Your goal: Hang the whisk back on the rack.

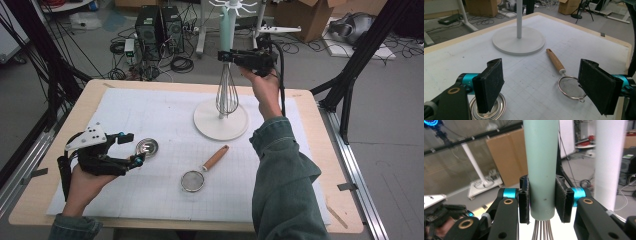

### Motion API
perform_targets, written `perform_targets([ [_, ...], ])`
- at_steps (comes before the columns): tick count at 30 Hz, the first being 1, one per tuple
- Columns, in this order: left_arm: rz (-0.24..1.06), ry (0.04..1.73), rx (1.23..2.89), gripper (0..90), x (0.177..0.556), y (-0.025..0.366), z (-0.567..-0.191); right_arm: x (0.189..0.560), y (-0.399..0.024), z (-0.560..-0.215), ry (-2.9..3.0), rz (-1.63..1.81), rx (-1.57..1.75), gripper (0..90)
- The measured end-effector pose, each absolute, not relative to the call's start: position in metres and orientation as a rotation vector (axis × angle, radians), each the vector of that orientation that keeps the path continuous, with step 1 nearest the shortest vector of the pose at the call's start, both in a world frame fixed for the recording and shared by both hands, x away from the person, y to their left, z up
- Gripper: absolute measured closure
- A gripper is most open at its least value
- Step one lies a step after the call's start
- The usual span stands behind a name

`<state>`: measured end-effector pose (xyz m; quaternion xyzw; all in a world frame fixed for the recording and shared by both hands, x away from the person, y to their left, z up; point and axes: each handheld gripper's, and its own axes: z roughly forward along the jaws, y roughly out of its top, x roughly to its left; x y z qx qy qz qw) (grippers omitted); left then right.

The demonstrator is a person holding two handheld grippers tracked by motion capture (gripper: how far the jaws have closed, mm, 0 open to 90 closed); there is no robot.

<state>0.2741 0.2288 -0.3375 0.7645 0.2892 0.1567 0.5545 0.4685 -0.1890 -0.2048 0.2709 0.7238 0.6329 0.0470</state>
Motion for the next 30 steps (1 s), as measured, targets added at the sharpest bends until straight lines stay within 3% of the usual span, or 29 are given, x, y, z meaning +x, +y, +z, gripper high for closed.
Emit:
perform_targets([
  [8, 0.37, 0.684, 1.807, 21.1, 0.274, 0.228, -0.338, 0.464, -0.189, -0.201, 2.218, 1.843, 0.803, 67.0],
  [11, 0.368, 0.686, 1.814, 21.1, 0.275, 0.228, -0.339, 0.462, -0.19, -0.2, 2.21, 1.827, 0.806, 62.6],
  [30, 0.361, 0.698, 1.825, 20.9, 0.278, 0.232, -0.343, 0.449, -0.204, -0.194, 2.234, 1.772, 0.768, 62.3],
])
